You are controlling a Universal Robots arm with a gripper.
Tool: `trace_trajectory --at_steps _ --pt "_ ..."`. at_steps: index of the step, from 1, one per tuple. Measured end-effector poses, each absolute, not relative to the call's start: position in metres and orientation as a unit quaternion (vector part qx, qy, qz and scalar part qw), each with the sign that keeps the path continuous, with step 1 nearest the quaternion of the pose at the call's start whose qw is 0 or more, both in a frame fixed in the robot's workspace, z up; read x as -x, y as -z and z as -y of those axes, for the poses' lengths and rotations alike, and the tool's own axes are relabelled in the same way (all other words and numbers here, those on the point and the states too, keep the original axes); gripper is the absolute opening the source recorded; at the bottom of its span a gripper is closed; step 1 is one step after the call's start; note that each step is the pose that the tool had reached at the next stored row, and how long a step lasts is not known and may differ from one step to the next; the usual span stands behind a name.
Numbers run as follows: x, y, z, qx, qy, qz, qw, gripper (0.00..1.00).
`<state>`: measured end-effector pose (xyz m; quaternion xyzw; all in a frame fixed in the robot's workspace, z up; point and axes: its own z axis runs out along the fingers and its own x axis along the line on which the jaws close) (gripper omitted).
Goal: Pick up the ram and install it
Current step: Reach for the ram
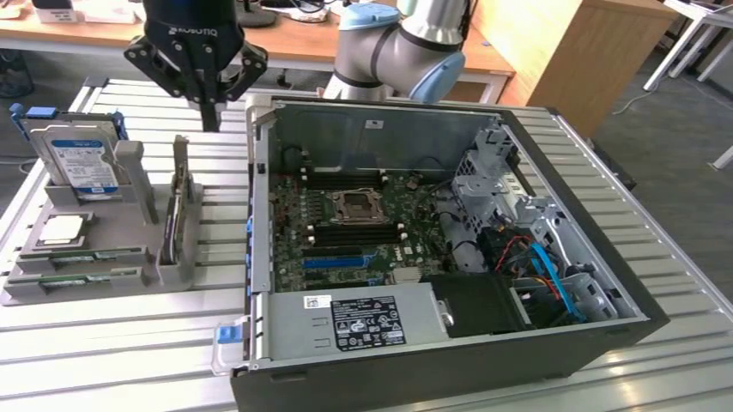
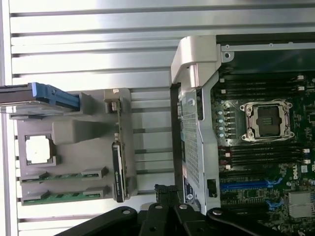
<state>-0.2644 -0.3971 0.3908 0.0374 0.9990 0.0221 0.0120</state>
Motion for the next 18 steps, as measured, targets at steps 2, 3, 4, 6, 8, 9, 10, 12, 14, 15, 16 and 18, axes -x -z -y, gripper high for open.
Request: trace_trajectory --at_steps 2,3,4,6,8,9,10,12,14,15,16,18 --pt "0.268 -0.391 0.397 -0.037 -0.022 -0.999 0.012 0.11" --pt "0.270 -0.390 0.397 -0.037 -0.022 -0.999 0.012 0.11" --pt "0.272 -0.390 0.397 -0.037 -0.022 -0.999 0.012 0.11" --pt "0.276 -0.390 0.396 -0.037 -0.022 -0.999 0.012 0.11" --pt "0.281 -0.390 0.396 -0.037 -0.022 -0.999 0.012 0.11" --pt "0.283 -0.390 0.396 -0.037 -0.022 -0.999 0.012 0.11" --pt "0.285 -0.390 0.396 -0.037 -0.022 -0.999 0.012 0.11" --pt "0.289 -0.390 0.396 -0.037 -0.022 -0.999 0.012 0.11" --pt "0.293 -0.390 0.395 -0.037 -0.022 -0.999 0.012 0.11" --pt "0.295 -0.390 0.395 -0.037 -0.022 -0.999 0.012 0.11" --pt "0.297 -0.389 0.395 -0.037 -0.022 -0.999 0.012 0.11" --pt "0.301 -0.389 0.395 -0.037 -0.022 -0.999 0.012 0.11"
